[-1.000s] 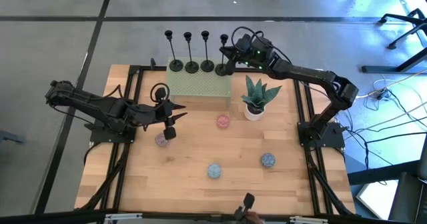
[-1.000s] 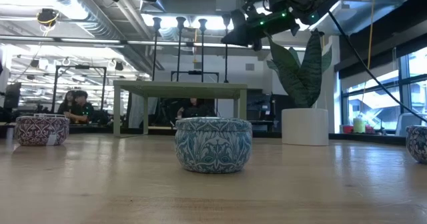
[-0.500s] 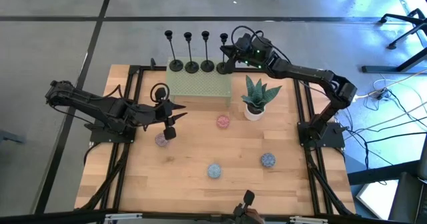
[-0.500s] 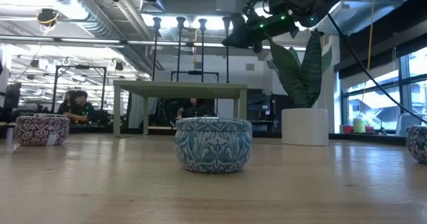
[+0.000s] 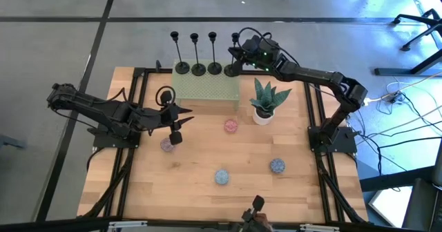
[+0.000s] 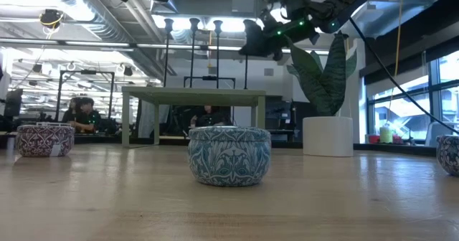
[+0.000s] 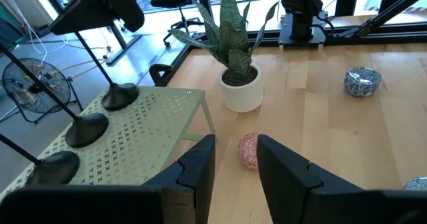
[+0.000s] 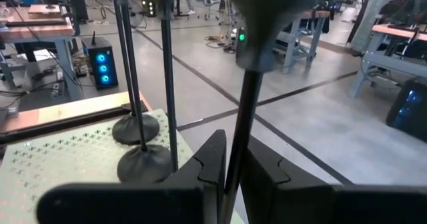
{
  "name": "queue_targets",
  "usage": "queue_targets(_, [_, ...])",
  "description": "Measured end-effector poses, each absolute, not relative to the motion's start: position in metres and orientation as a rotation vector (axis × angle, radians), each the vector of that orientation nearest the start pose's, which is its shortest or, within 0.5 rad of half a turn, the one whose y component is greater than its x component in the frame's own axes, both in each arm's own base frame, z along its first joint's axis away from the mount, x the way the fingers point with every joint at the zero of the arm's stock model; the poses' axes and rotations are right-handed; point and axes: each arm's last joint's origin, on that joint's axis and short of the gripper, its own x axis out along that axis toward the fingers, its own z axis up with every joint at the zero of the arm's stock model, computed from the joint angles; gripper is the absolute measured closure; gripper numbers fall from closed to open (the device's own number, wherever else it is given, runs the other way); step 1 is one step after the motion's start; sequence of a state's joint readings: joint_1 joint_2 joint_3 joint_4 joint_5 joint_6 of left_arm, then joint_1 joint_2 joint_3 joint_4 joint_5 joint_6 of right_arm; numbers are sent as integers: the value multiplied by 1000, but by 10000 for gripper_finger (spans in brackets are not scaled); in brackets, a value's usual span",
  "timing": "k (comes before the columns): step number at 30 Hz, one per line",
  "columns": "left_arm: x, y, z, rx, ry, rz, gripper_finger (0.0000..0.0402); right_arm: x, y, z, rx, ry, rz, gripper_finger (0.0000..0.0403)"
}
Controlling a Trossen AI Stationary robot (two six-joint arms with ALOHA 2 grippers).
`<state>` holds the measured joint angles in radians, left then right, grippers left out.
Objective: Pick & Place candle stick holders
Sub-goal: Align the black candle holder with the other black candle holder on the shelf, then put the purple scented candle on the shelf
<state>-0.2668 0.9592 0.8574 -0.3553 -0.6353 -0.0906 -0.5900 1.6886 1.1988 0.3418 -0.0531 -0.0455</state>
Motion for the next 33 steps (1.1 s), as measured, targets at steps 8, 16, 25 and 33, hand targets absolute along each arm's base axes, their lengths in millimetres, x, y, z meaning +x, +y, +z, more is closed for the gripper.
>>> queue_targets(8, [197,-36,314,112,396,380,295,326,-215,289,-18,162,-476,362])
queue_targets(16, [197,-36,314,112,396,380,295,326,-215,288,-30,167,-467,337])
queue_targets(25, [197,-36,314,112,396,380,295,325,-217,288,-33,170,-477,275])
queue_targets(33, [197,-36,314,110,398,373,295,321,-217,287,-51,229,-506,225])
